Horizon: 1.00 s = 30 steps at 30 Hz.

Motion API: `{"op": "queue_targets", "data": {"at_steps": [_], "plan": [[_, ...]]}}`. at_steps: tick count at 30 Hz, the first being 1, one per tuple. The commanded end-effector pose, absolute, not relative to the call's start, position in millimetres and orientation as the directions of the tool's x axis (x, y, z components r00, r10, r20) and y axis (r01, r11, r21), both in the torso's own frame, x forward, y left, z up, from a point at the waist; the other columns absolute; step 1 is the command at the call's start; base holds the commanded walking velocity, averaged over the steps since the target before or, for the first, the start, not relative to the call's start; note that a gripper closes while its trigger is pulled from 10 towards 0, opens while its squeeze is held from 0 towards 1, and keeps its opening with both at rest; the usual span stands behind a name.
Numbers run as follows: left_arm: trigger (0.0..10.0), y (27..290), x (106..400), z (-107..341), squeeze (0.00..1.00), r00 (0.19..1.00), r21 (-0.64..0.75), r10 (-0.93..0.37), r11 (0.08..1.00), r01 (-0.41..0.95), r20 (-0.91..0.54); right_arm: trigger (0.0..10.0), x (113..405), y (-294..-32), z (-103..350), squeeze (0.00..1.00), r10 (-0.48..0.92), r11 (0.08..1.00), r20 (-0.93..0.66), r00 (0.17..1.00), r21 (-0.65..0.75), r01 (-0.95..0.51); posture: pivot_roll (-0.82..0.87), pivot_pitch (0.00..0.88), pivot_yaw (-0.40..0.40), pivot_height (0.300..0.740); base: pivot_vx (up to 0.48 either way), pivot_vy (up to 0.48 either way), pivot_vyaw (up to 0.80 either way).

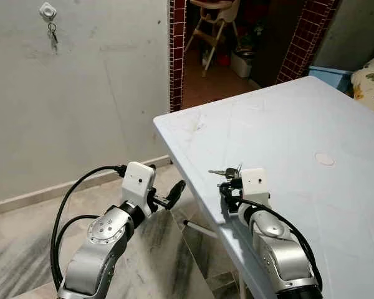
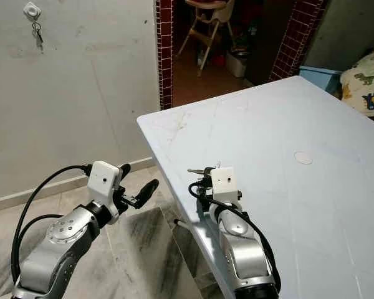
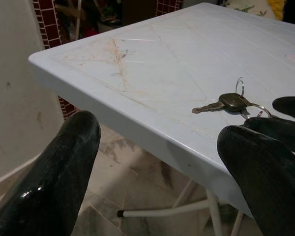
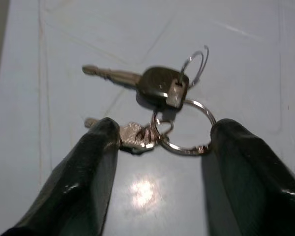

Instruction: Hang keys on a hook

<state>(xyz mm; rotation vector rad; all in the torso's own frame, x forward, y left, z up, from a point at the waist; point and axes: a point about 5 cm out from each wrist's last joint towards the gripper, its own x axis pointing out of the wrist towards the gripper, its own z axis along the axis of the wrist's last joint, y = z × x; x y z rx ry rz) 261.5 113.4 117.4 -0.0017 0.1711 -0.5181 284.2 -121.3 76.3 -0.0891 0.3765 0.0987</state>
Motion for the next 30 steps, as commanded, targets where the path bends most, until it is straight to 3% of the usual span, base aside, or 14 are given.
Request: {"op": "queue_targets", "data": {"at_steps": [1, 30], "plan": [[10.0, 114, 263, 122, 0.00, 0.861, -0.041, -0.485, 0.874, 0.485, -0.151, 0.0, 283, -127, 72, 0.00, 0.046, 0.994, -0.396, 0.917, -0.070, -0.079, 0.10, 0.000, -0.046, 0.740, 0.000, 0.000, 0.00], [10.0, 115, 264, 122, 0.00, 0.861, -0.040, -0.483, 0.874, 0.484, -0.158, 0.0, 285, -145, 66, 0.00, -0.035, 0.997, -0.426, 0.904, -0.083, -0.001, 0.11, 0.000, -0.042, 0.740, 0.000, 0.000, 0.00]]}}
